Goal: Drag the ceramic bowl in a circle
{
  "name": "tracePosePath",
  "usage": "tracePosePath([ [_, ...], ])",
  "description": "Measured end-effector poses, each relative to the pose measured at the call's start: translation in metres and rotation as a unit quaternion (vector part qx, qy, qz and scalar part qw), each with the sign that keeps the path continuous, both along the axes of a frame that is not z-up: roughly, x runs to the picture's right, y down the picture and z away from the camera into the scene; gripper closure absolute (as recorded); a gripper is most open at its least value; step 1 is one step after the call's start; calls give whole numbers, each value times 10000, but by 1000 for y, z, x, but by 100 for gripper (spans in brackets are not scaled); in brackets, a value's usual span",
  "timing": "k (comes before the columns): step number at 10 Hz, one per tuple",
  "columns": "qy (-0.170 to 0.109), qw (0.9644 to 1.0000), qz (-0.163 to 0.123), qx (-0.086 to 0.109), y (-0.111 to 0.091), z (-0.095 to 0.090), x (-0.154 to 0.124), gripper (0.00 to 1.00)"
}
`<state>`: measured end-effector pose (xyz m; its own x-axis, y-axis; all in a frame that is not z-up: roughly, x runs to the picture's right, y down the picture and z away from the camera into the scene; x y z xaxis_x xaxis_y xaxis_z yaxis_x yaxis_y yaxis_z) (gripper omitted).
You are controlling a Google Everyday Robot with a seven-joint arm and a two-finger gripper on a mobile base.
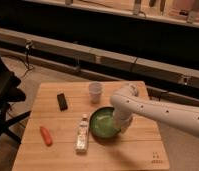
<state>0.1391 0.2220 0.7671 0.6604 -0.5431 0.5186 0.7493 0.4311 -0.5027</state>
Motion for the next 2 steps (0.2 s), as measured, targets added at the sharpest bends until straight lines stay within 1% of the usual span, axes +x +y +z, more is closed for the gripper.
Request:
tracePosePath([
  [2,57,10000,5,-6,-3,3,23,99],
])
